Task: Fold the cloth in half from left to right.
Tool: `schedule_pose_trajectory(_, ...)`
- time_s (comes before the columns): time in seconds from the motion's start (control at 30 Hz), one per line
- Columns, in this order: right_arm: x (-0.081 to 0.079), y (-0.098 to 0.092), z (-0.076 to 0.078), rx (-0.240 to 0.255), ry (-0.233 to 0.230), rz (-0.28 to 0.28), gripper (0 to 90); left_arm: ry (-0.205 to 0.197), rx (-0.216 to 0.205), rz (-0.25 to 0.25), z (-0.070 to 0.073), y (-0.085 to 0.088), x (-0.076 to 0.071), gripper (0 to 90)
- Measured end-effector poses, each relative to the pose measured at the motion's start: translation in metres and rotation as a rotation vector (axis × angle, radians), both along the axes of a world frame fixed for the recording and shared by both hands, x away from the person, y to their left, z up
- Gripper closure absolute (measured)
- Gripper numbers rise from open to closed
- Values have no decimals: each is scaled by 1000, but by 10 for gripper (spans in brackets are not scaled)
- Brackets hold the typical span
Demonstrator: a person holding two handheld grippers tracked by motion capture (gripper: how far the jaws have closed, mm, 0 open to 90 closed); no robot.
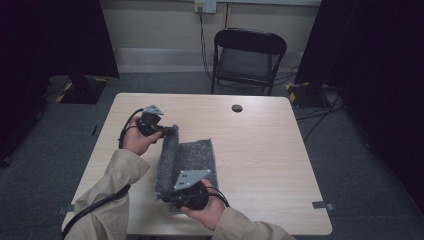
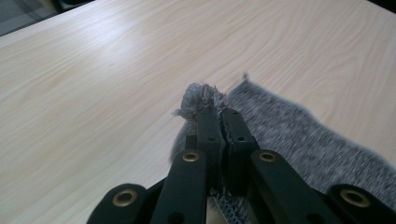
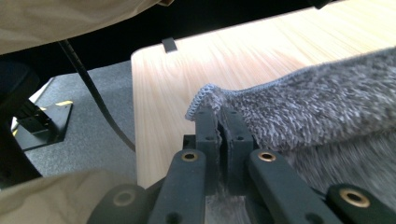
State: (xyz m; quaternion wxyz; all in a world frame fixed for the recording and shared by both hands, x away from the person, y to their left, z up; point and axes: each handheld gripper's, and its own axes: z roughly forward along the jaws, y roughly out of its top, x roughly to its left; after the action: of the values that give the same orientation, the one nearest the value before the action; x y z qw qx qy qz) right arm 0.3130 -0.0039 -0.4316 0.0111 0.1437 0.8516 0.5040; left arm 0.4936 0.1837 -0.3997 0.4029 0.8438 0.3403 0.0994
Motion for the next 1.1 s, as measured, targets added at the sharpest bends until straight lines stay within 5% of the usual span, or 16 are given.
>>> schedule_pose_trajectory(0.37,-6,-58,-12,-22,16,-87,869,31,25,-82,-18,-65,12,874)
schedule_pose_trajectory(0.57,-6,-75,-27,-49,44,-118,863,61,53,-114,-35,-85,14,872)
schedule_pose_trajectory(0.7,-7,-84,-36,-61,68,-139,838,58,57,-84,-44,-90,16,838)
schedule_pose_trajectory(0.83,-4,-91,-43,-69,93,-162,785,37,87,-52,-47,-88,17,726)
schedule_pose_trajectory(0.9,-3,-94,-44,-84,87,-176,662,36,58,-24,-46,-86,17,558)
schedule_pose_trajectory(1.03,-3,-100,-42,-102,95,-207,460,12,36,0,-41,-77,14,399)
schedule_pose_trajectory(1.1,0,-105,-41,-106,117,-224,437,10,57,1,-40,-72,12,401)
